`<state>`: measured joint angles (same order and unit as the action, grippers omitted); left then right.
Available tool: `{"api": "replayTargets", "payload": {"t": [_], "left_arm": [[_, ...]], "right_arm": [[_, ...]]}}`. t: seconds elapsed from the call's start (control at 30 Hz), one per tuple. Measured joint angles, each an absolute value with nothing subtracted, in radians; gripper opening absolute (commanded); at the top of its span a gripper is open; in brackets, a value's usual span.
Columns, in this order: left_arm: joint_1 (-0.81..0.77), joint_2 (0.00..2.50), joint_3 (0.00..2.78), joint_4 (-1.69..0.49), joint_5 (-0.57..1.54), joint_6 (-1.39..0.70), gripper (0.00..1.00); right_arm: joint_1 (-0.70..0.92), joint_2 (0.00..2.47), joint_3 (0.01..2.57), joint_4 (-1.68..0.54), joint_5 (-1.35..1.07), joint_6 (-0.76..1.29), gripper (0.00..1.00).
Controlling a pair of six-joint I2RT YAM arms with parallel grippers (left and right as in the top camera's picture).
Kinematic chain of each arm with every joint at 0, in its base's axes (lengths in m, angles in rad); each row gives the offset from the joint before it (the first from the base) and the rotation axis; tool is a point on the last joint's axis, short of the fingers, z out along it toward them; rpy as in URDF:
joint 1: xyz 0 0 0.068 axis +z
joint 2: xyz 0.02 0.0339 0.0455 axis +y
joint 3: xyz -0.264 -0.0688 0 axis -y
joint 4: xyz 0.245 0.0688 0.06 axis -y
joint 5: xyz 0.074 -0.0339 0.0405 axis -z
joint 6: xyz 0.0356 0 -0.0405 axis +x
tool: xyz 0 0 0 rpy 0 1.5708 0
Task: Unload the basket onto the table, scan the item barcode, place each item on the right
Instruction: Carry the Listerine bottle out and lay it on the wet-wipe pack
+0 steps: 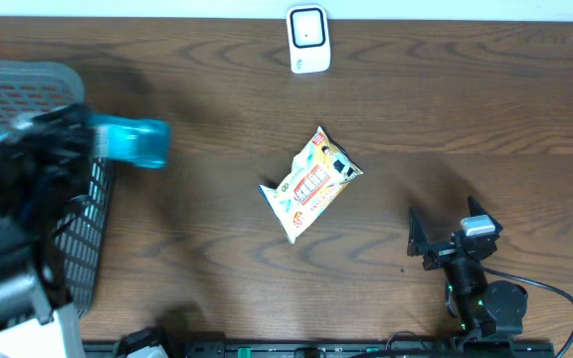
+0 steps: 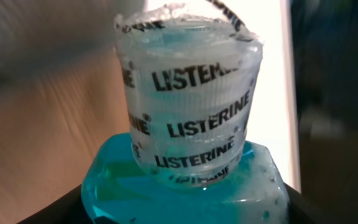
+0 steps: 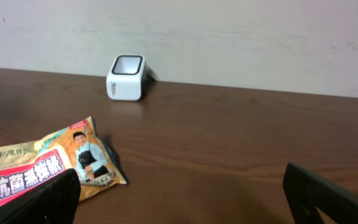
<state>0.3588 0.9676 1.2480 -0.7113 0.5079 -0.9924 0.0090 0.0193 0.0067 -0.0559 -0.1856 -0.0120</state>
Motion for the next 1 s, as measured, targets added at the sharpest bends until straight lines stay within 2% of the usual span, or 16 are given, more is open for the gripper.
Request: {"api": "replayTargets", "payload": {"t": [0.23,0.43,1.0], "left_arm": [[0.033,1.143,1.248,-0.713,0.422,-0.989,0.59],[-0.179,1.315,1.248,-0.688,0.331,-0.989,0.59],[-0.508,1.734,1.248,-0.542,0.247,-0.989,0.59]], "right_arm": [[0.009,0.019,0.007,-0.056,-0.186,-0.012,0.99],[0.009,0.019,0.007,-0.056,-0.185,-0.012,0.99],[0.009,0.019,0.007,-0.056,-0.185,-0.012,0.99]]}}
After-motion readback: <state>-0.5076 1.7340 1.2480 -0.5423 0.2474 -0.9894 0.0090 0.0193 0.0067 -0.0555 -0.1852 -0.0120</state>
